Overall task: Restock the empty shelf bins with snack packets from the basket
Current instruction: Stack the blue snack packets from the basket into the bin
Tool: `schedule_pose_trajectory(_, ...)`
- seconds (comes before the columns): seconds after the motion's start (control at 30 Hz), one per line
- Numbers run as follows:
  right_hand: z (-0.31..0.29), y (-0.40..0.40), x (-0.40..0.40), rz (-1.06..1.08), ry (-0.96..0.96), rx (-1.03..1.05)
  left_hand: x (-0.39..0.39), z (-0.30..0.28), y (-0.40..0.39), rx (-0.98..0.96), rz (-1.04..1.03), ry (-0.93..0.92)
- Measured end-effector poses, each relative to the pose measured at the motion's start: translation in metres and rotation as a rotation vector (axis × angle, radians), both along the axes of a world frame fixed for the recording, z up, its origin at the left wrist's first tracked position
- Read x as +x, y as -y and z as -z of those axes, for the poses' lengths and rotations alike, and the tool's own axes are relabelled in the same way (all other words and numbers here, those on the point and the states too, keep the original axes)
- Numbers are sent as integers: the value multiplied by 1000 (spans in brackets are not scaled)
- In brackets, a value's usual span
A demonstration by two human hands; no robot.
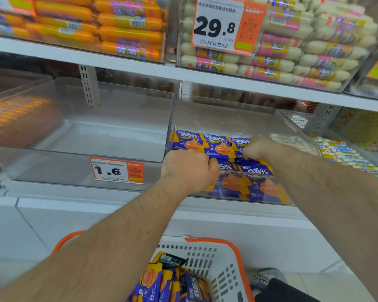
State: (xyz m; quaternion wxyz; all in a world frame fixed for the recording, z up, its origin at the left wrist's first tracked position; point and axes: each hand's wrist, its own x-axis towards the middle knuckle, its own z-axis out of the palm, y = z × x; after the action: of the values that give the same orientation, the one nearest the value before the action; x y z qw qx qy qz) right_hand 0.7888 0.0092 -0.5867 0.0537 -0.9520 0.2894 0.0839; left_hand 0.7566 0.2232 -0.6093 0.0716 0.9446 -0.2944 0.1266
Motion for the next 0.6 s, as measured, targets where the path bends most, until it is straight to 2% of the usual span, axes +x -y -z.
schedule_pose_trajectory(0.07, -8, -12, -13, 7, 139, 31, 0, 0, -5, -131, 86, -39)
schedule_pose_trajectory(0.17, -8, -38, -34, -38, 460, -13, -4, -5, -17, -402, 228, -98)
schedule_pose_trajectory(0.3, 16, -88, -79, -425, 1167, -220, -34, 5, -44, -579, 318, 28)
schedule_pose_trajectory(0.37, 39, -114, -99, -540, 1297, -166, -48, 27, -63, -640, 301, -48)
schedule_pose_trajectory(0.43, 73, -141, -113, -569, 1259, -5, -64, 61, -81, -649, 238, -177)
schedule_pose_trajectory(0.5, 112, -163, -122, -526, 1102, 162, -79, 97, -98, -597, 146, -318)
schedule_pose_trajectory(0.6, 163, -177, -133, -396, 548, 362, -97, 140, -117, -487, 46, -556)
